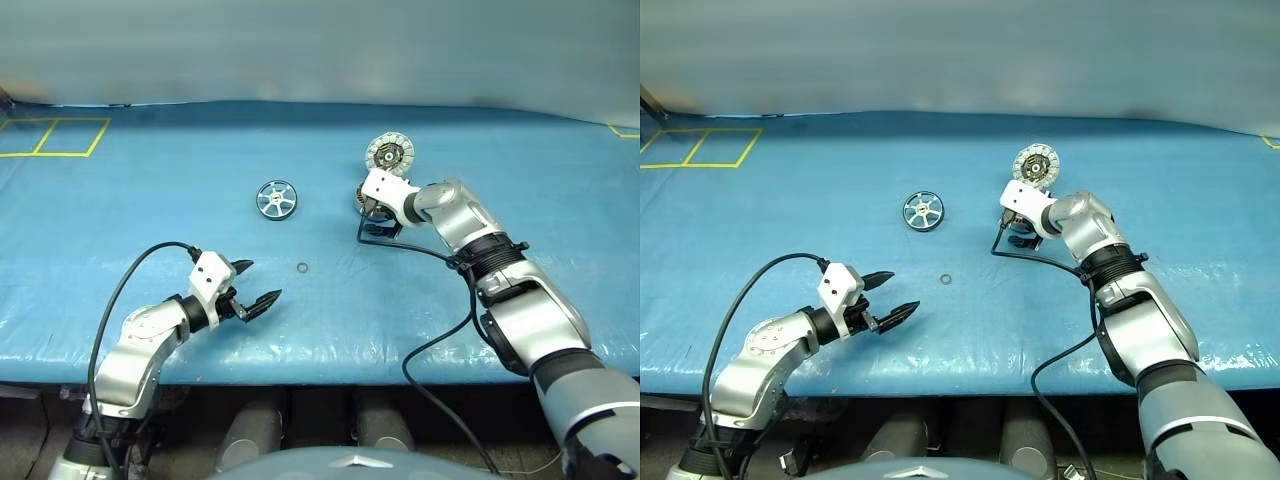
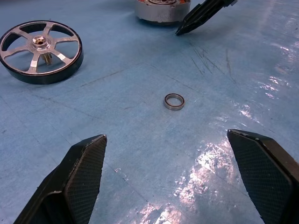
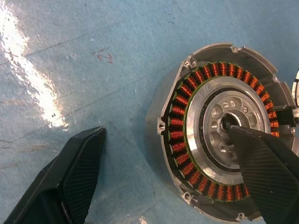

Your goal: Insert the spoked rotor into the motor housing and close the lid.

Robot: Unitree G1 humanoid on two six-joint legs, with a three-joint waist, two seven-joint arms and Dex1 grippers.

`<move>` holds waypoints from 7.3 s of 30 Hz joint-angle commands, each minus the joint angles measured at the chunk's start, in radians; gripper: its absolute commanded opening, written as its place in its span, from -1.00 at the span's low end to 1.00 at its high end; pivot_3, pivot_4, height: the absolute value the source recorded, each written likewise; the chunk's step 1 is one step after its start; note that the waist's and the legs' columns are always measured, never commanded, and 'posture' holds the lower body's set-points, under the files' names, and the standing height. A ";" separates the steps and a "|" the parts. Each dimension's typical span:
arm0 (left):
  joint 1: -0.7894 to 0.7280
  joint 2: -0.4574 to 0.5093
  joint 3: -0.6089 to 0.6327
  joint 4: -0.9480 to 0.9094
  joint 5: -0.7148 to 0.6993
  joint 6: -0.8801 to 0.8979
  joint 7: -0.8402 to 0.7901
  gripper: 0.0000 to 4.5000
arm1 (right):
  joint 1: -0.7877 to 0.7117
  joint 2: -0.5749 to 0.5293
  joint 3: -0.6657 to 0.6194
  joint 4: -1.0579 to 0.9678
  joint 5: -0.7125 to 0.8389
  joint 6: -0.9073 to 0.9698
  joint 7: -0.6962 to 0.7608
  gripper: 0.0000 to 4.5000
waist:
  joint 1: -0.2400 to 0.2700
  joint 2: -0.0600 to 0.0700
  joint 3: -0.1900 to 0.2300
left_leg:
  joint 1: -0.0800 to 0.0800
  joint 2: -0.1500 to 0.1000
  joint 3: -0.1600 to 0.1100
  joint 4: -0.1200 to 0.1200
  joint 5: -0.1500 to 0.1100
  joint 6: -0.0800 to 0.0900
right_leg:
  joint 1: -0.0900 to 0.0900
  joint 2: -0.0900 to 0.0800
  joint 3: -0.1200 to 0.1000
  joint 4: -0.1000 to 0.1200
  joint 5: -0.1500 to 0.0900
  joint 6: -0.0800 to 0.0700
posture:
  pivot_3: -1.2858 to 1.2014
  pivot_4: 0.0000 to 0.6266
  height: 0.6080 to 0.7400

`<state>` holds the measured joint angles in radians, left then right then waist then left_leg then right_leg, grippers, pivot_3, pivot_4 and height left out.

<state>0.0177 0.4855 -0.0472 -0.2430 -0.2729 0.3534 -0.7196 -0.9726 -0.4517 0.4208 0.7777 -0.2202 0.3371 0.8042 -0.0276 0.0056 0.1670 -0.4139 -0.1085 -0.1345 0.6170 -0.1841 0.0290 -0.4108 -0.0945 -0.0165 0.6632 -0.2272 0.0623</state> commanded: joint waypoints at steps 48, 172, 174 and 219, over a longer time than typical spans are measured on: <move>0.050 0.008 0.036 -0.025 0.006 -0.074 0.025 1.00 | 0.657 0.043 0.227 -1.304 0.023 0.856 -0.020 -0.08 | 0.010 -0.019 -0.027 | 0.011 0.015 0.002 0.000 -0.012 -0.008 | 0.004 0.007 0.000 -0.002 -0.009 -0.003 | 0.03 -0.52 1.00; -0.581 -0.193 -0.222 0.967 0.318 -0.500 -0.241 -0.71 | 1.203 0.148 -0.167 -1.422 0.343 0.144 -0.468 1.00 | 0.042 -0.019 -0.012 | -0.015 0.114 0.129 0.031 -0.013 0.003 | 0.017 0.002 -0.038 -0.004 -0.016 -0.002 | 0.03 -0.52 1.00; -0.560 -0.168 -0.216 0.919 0.311 -0.487 -0.255 -0.71 | 1.206 0.149 -0.168 -1.428 0.343 0.148 -0.470 1.00 | 0.039 -0.019 -0.012 | -0.015 0.115 0.129 0.031 -0.013 0.003 | 0.017 0.003 -0.038 -0.004 -0.016 -0.002 | 0.03 -0.52 1.00; -0.518 -0.091 -0.429 0.271 0.201 -0.072 -0.328 -0.71 | 1.398 0.145 -0.231 -1.361 0.291 -0.091 -0.490 1.00 | 0.043 -0.015 -0.009 | -0.018 0.118 0.134 0.030 -0.017 0.002 | 0.012 0.007 -0.029 -0.005 -0.018 -0.005 | 0.03 -0.52 1.00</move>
<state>-0.4764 0.4069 -0.4683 0.0309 -0.0832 0.3118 -1.0480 0.4202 -0.3064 0.1959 -0.5599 0.0770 0.2603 0.3209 0.0155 -0.0097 0.1579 -0.4319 0.0091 -0.0009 0.6468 -0.2015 0.0312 -0.3989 -0.0873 -0.0459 0.6581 -0.2448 0.0574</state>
